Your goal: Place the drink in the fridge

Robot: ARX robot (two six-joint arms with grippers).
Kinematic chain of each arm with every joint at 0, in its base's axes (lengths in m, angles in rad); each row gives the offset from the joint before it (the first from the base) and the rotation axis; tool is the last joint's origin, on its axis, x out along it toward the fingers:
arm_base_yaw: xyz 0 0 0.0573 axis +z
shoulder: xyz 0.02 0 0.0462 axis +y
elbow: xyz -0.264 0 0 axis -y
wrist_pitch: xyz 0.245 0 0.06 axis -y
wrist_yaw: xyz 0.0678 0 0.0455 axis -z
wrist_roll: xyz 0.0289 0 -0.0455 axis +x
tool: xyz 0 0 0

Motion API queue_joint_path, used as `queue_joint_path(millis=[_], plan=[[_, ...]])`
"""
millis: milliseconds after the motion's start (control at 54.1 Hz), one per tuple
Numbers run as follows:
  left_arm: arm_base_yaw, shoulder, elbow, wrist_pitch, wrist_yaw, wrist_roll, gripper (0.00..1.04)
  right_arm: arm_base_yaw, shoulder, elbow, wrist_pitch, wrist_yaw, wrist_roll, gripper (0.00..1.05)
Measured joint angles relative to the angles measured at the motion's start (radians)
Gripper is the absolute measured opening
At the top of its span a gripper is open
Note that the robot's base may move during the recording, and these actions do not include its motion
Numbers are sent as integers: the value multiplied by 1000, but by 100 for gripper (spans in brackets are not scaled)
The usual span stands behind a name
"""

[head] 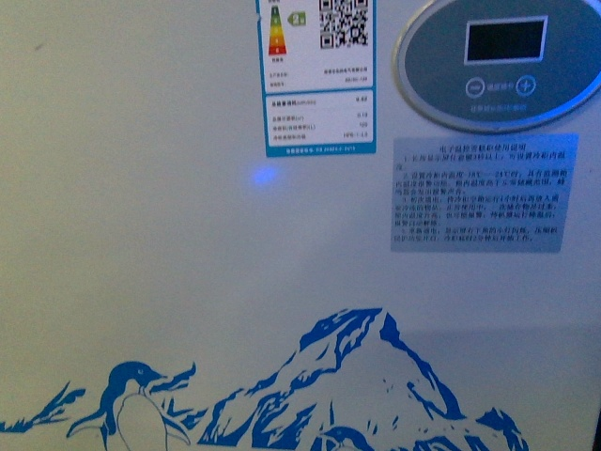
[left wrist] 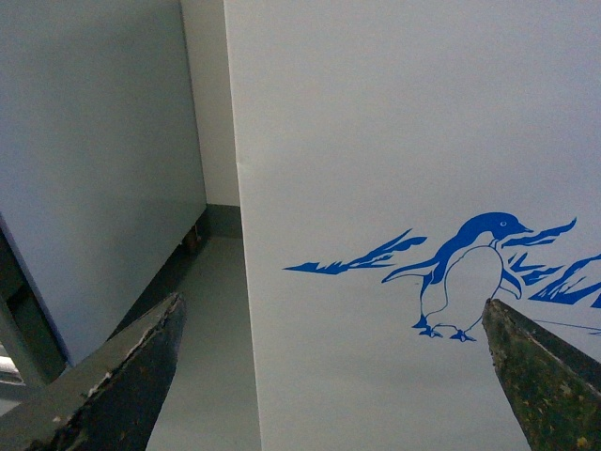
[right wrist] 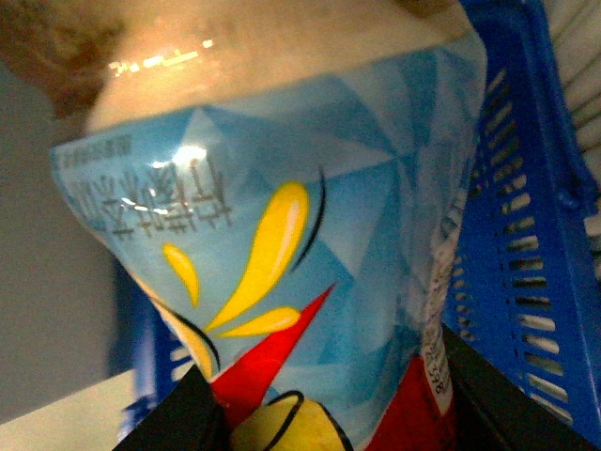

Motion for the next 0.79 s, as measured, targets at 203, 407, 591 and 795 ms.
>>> queue_joint_path(millis=[203,407,591,795], plan=[[0,0,0,0,0,0,97,-47,-384,-3,-179,-200,14,41],[0,0,0,0,0,0,97,-55,-666,-10,-282,-330,55,41],[0,0,0,0,0,0,97,-10,-935,-52,-350,-359,109,41],[0,0,0,0,0,0,97,113,-1089,-94,-369,-236,129,41]])
